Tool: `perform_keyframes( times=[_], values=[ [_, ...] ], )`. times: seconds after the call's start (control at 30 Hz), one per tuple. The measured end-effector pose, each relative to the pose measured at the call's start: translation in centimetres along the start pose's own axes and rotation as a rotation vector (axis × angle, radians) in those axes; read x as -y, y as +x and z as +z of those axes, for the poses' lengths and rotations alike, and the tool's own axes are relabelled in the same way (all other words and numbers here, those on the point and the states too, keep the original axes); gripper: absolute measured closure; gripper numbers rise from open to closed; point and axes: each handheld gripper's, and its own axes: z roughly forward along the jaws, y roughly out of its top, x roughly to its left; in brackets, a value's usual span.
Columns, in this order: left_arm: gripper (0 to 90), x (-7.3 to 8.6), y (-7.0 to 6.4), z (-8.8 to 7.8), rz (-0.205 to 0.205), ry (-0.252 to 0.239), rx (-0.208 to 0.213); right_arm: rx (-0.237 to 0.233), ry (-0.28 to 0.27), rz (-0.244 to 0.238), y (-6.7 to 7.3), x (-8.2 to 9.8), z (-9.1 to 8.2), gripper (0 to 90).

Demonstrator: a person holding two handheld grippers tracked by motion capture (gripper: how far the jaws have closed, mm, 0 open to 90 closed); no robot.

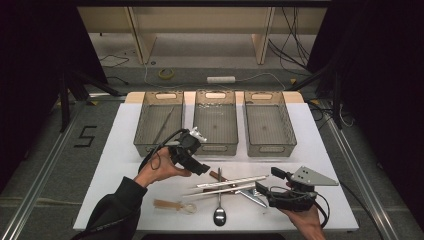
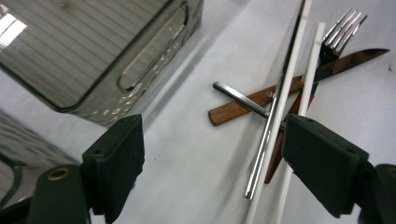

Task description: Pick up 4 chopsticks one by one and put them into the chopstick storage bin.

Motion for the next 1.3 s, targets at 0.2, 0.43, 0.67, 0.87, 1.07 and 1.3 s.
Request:
perform_keyframes(
  times=[0.2, 0.43, 0.67, 0.87, 1.07, 1.3],
  values=[
    [28.1, -0.1, -0.8, 1.2, 0.04, 0.038, 0.025, -0.003, 0.002, 0.0, 0.0, 0.0, 0.0, 22.7],
    [38.1, 0.2, -1.2, 3.2, 0.084, 0.104, 0.046, -0.003, 0.003, -0.001, 0.1, 0.0, 0.0, 22.7],
    [43.7, 0.5, -1.4, 4.5, 0.111, 0.151, 0.05, -0.004, 0.004, -0.003, 0.1, 0.0, 0.0, 22.7],
    [44.7, 0.7, -1.5, 4.9, 0.118, 0.167, 0.054, -0.004, 0.004, -0.003, 0.1, 0.0, 0.0, 22.8],
    [45.3, 0.7, -1.5, 5.2, 0.118, 0.178, 0.06, -0.004, 0.004, -0.004, 0.1, 0.0, 0.0, 22.9],
    [47.5, 0.7, -1.6, 5.3, 0.124, 0.185, 0.068, -0.004, 0.006, -0.003, 0.1, 0.0, 0.1, 22.9]
  ],
)
